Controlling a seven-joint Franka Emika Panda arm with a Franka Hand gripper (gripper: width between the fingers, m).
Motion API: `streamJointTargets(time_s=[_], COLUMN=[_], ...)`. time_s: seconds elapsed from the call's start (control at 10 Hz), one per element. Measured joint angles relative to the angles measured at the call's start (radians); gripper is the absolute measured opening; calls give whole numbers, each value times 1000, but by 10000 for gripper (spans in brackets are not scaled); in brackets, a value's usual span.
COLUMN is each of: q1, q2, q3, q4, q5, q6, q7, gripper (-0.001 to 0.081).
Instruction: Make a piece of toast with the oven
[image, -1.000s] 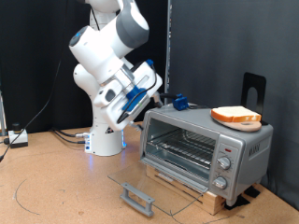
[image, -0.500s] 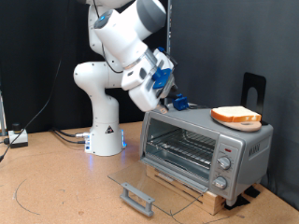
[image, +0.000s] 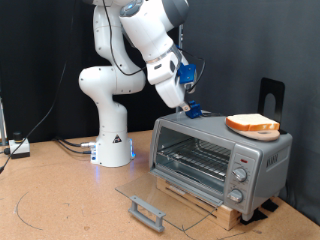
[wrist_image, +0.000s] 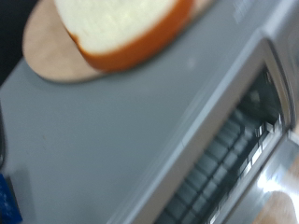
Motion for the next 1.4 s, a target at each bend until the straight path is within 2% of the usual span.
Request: streamJointTargets(time_s=[0.2, 0.3, 0.4, 0.6, 0.7, 0.9, 1.1, 1.2, 1.4], q1=[34, 49, 61, 86, 96, 99, 99, 103, 106], q2=[-38, -59, -76, -93, -108, -169, -170, -196, -296], q3=[6, 8, 10, 17, 32, 75, 75, 85, 120], q4=[12, 19, 34, 78, 84, 60, 55, 40, -19], q5=[29, 30, 15, -38, -47, -56, -49, -42, -35], q6=[-9, -42, -114, -320, -348, -332, -327, -307, -246], q7=[-109, -134, -152, -160, -160, -155, -179, -211, -228], gripper=[807, 807, 807, 807, 807, 807, 807, 807, 807])
